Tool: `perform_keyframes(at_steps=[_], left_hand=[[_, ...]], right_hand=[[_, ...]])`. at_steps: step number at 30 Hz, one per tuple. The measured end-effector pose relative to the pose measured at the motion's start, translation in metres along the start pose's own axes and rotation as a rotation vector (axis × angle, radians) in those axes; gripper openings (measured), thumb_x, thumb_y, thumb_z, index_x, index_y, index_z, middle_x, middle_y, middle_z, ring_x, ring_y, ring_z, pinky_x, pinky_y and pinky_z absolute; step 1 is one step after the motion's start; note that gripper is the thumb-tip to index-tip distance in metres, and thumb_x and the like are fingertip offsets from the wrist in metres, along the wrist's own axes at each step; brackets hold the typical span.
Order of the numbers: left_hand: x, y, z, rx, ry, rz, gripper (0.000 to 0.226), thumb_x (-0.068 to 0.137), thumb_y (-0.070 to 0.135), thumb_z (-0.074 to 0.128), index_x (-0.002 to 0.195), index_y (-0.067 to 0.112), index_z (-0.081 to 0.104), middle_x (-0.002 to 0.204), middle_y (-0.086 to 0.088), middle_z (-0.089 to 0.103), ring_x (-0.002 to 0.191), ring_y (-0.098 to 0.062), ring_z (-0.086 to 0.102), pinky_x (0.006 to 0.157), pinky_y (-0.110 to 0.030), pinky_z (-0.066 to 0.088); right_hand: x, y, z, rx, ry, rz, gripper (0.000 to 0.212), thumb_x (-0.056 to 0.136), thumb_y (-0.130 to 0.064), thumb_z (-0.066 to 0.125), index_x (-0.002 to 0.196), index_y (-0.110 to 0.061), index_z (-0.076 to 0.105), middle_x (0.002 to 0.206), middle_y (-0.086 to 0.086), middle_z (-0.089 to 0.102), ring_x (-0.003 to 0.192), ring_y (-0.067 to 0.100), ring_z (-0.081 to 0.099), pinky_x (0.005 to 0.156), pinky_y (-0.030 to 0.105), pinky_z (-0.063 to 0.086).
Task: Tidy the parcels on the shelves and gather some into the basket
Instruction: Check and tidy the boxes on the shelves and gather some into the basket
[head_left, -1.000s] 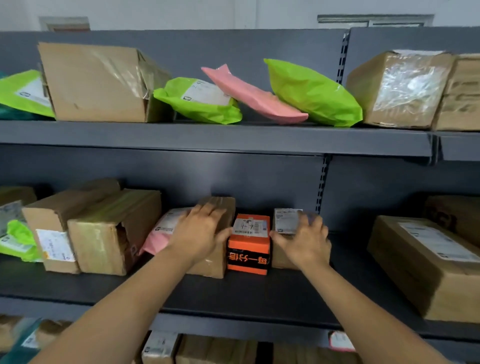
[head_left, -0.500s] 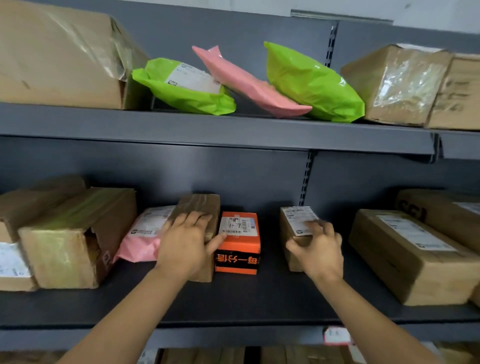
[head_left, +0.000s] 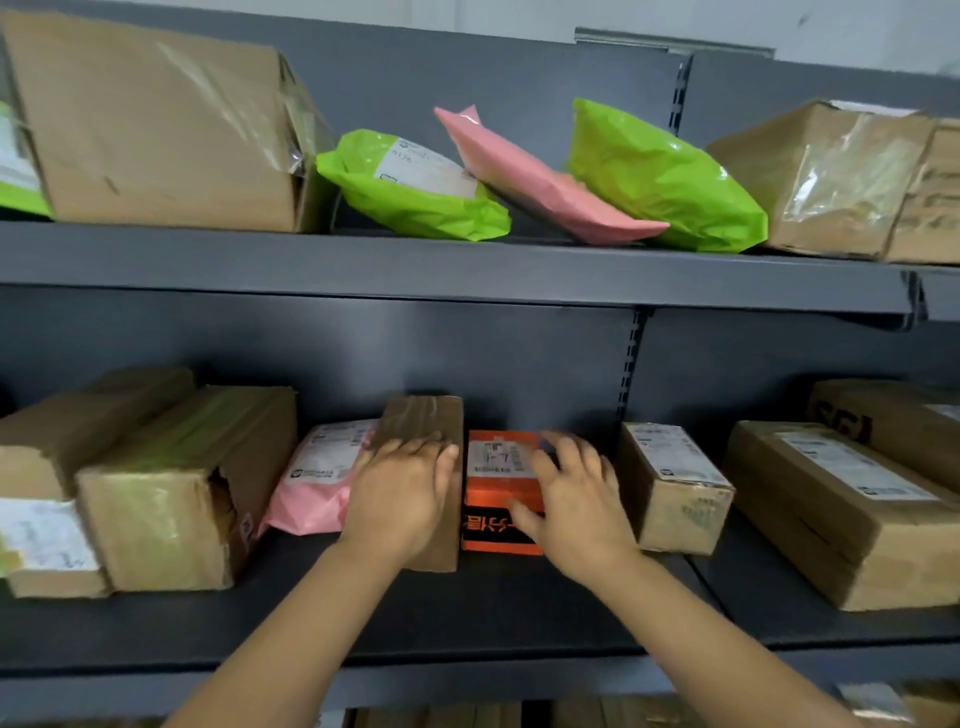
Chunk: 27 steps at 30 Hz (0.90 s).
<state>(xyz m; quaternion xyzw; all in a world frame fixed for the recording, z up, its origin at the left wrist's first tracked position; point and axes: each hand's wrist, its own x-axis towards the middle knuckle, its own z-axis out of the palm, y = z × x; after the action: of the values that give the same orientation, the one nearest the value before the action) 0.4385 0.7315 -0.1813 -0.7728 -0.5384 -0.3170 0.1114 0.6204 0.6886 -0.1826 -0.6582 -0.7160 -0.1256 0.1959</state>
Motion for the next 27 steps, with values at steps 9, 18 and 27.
perform_keyframes(at_steps=[9,18,27], left_hand=[[-0.008,-0.008,0.001,-0.001,-0.170,-0.080,0.066,0.084,0.072,0.033,0.140,0.038,0.038,0.146,0.020,0.038,0.137,-0.008,0.026,0.109,-0.045,0.027],[-0.016,-0.005,0.001,-0.062,-0.081,-0.082,0.059,0.085,0.059,0.046,0.139,0.034,0.043,0.146,0.017,0.040,0.137,-0.012,0.028,0.107,-0.034,0.032],[-0.019,-0.010,-0.009,-0.267,-0.090,-0.138,0.055,0.088,0.053,0.052,0.137,0.030,0.047,0.144,0.012,0.044,0.136,-0.014,0.030,0.110,-0.027,0.024]], right_hand=[[-0.003,-0.019,0.028,0.099,-0.157,0.002,0.065,0.089,-0.050,0.053,0.145,-0.031,0.025,0.152,-0.007,0.022,0.144,0.018,0.010,0.114,0.045,0.026],[-0.013,0.021,0.009,-0.115,0.005,0.193,0.056,0.083,-0.055,0.057,0.122,-0.017,0.049,0.125,0.004,0.051,0.116,0.027,0.051,0.089,0.039,0.048],[-0.020,0.035,0.010,-0.182,-0.016,0.171,0.056,0.063,-0.046,0.081,0.100,-0.007,0.065,0.101,0.012,0.067,0.086,0.031,0.068,0.062,0.035,0.056]])
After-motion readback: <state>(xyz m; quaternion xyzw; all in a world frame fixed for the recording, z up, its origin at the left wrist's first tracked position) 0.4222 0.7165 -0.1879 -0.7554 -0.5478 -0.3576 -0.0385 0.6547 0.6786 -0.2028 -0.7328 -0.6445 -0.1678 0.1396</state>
